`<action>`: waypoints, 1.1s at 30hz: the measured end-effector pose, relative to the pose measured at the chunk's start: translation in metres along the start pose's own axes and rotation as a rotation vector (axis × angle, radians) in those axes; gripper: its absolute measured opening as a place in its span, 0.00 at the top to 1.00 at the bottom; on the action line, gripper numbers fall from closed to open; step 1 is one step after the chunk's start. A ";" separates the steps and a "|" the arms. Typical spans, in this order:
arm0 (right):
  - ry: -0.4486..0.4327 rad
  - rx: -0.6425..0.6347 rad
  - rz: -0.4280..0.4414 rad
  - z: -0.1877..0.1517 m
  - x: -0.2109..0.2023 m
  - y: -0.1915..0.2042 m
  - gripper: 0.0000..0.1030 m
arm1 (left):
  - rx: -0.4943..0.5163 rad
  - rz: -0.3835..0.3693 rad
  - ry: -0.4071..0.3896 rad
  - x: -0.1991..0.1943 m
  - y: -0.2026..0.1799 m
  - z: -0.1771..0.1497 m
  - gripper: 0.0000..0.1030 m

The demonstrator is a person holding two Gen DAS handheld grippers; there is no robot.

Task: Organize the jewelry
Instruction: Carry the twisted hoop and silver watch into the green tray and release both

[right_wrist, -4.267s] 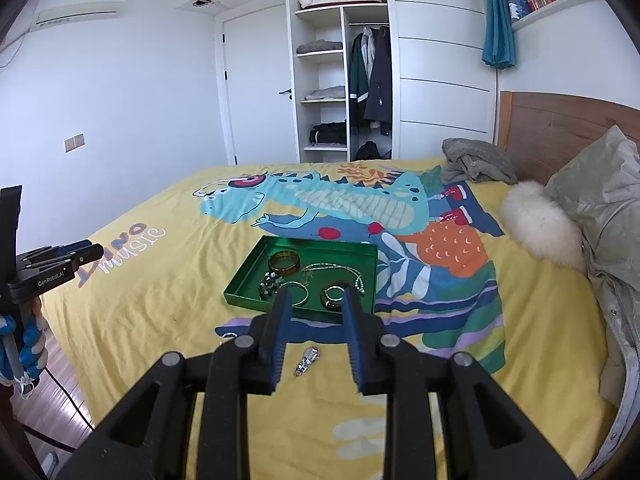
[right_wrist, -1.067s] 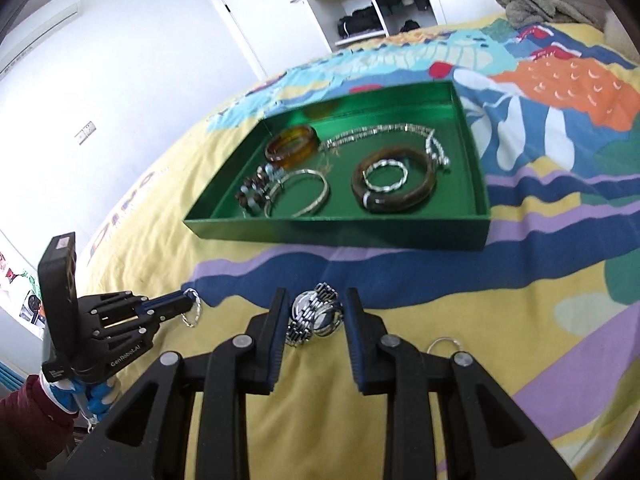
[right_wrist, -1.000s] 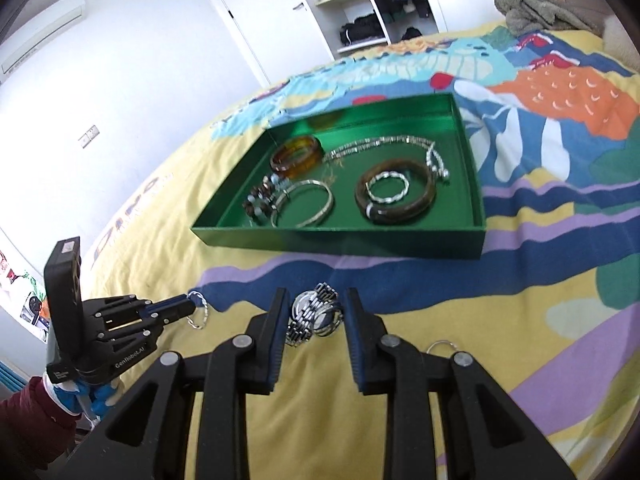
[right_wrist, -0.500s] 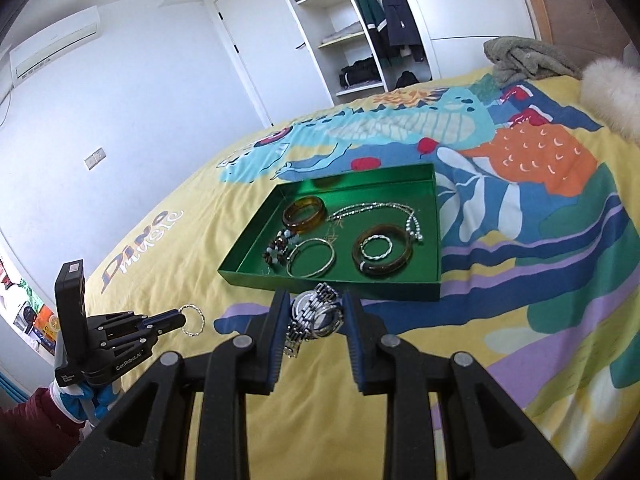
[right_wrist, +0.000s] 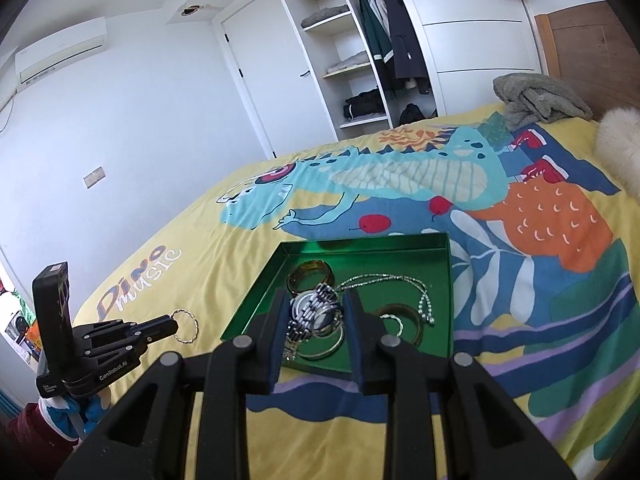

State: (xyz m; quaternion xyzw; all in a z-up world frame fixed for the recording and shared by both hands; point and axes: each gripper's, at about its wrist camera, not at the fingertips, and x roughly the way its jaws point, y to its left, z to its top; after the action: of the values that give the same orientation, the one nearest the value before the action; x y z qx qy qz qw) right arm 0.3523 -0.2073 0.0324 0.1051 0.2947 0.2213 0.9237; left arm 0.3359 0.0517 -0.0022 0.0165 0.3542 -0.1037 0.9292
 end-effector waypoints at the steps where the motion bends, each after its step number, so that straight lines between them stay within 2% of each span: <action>1: 0.001 -0.001 -0.003 0.003 0.008 0.000 0.76 | 0.002 -0.002 0.001 0.006 -0.002 0.005 0.97; 7: 0.021 -0.003 -0.027 0.016 0.053 -0.006 0.75 | 0.028 -0.014 0.026 0.050 -0.025 0.031 0.97; 14: 0.060 0.024 -0.055 0.021 0.100 -0.037 0.75 | 0.046 -0.030 0.078 0.106 -0.050 0.047 0.97; 21: 0.165 0.023 -0.118 0.012 0.147 -0.071 0.75 | 0.063 -0.032 0.177 0.160 -0.055 0.060 0.97; 29: 0.261 -0.005 -0.195 0.001 0.182 -0.083 0.75 | 0.157 -0.006 0.274 0.192 -0.061 0.056 0.97; 33: 0.324 -0.038 -0.226 -0.006 0.193 -0.082 0.74 | 0.148 -0.023 0.295 0.195 -0.058 0.052 0.95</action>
State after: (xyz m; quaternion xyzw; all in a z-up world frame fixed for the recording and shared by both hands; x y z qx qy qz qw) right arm 0.5177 -0.1881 -0.0952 0.0171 0.4453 0.1359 0.8848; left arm 0.5001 -0.0459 -0.0895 0.0960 0.4786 -0.1364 0.8621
